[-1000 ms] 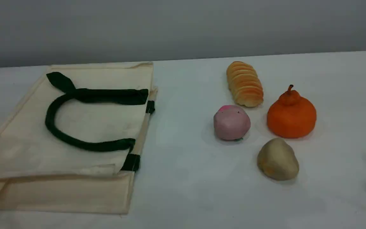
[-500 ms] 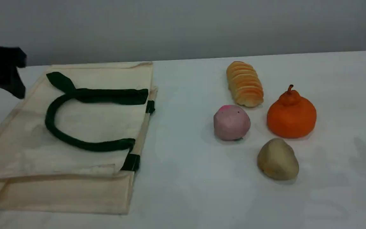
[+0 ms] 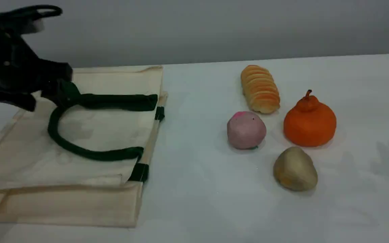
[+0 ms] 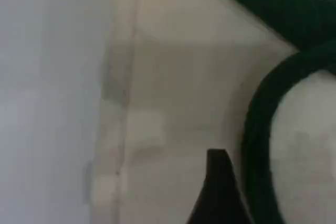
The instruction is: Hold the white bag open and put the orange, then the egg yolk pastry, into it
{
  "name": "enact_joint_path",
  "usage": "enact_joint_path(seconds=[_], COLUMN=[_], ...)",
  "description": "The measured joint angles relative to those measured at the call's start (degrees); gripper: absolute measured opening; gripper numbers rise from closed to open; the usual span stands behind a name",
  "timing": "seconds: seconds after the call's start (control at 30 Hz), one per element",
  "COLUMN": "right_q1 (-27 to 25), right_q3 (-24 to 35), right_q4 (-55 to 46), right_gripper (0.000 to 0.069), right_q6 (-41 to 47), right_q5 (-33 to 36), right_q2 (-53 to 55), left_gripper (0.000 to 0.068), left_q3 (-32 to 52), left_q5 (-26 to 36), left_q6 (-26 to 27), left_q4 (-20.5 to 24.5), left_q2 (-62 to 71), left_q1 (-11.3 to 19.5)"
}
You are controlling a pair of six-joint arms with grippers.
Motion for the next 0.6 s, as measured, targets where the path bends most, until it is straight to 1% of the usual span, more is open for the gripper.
enact_joint_path(seconds=[0.17, 0.5, 0.6], right_q1=[0.00, 0.00, 0.00], right_q3=[0.00, 0.00, 0.00], right_q4=[0.00, 0.00, 0.00], right_gripper=[0.0525, 0.0525, 0.0525], right_q6=[0.00, -0.26, -0.26], right_q5=[-0.08, -1.19, -1.19], right_q2=[1.05, 1.05, 1.05], left_gripper=[0.0484, 0.0484, 0.0463], left_q3=[-1.09, -1.14, -1.14], left_q5=[0.97, -1.46, -1.53], left_q6=[0.00, 0.00, 0.00], left_q4=[0.00, -0.17, -0.17], left_q2=[3.23, 8.81, 9.42], left_q1=[0.00, 0.00, 0.00])
